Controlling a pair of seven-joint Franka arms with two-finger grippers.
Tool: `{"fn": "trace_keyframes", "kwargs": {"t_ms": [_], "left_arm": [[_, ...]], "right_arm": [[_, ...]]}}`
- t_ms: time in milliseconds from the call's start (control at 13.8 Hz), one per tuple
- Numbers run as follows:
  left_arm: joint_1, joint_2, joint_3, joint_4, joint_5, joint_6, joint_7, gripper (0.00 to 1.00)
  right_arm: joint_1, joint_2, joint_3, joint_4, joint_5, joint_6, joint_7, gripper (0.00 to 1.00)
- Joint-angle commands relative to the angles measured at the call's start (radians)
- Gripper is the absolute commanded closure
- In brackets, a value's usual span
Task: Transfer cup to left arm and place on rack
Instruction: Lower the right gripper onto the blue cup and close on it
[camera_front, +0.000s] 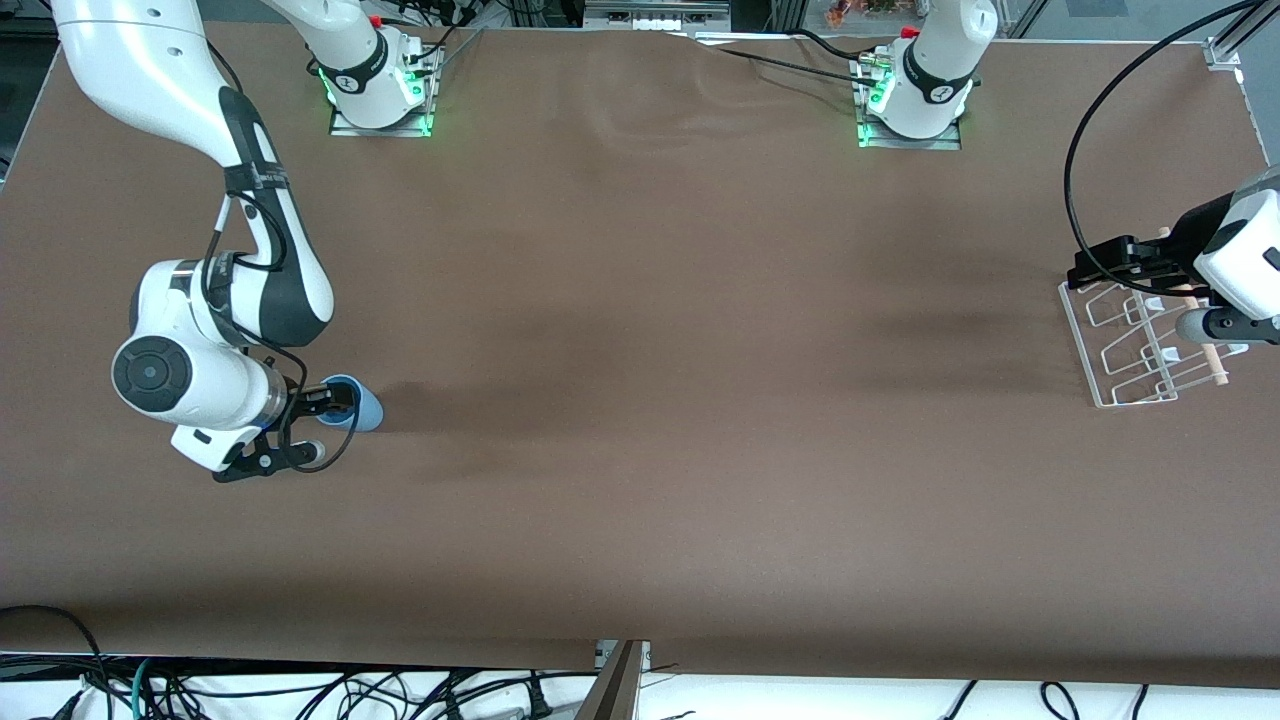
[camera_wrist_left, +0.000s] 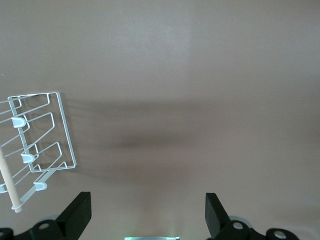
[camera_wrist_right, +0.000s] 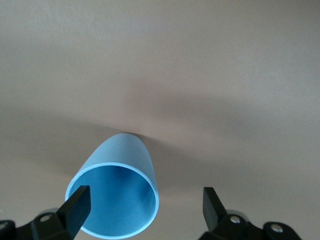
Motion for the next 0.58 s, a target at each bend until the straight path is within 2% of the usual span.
{"fn": "trace_keyframes", "kwargs": {"t_ms": [0,145,291,363,436,509], "left_arm": [[-0.007,0.016,0.0,0.027,0.011,-0.018,-0.004,0.0],[0.002,0.022,0.0,0.029,0.008,-0.018,-0.002,0.0],[0.004,0.034,0.0,0.027,0.008,-0.018,-0.002,0.0],[0.002,0.036,0.0,0.027,0.008,-0.018,-0.002,0.0],[-0.002,0.036,0.0,0.027,0.008,-0.019,-0.002,0.0],[-0.005,0.036,0.0,0.027,0.006,-0.019,-0.001,0.0]], "right_arm": [[-0.025,-0.015,0.011,-0.059,0.003,0.04,-0.031,0.01],[-0.037,-0.001,0.011,-0.064,0.006,0.057,-0.043,0.02],[-0.048,0.036,0.015,-0.066,0.029,0.074,-0.041,0.15],[-0.048,0.056,0.015,-0.064,0.063,0.076,-0.043,0.28],[-0.048,0.06,0.015,-0.064,0.083,0.076,-0.043,0.52],[-0.047,0.059,0.017,-0.063,0.085,0.071,-0.046,0.85]]}}
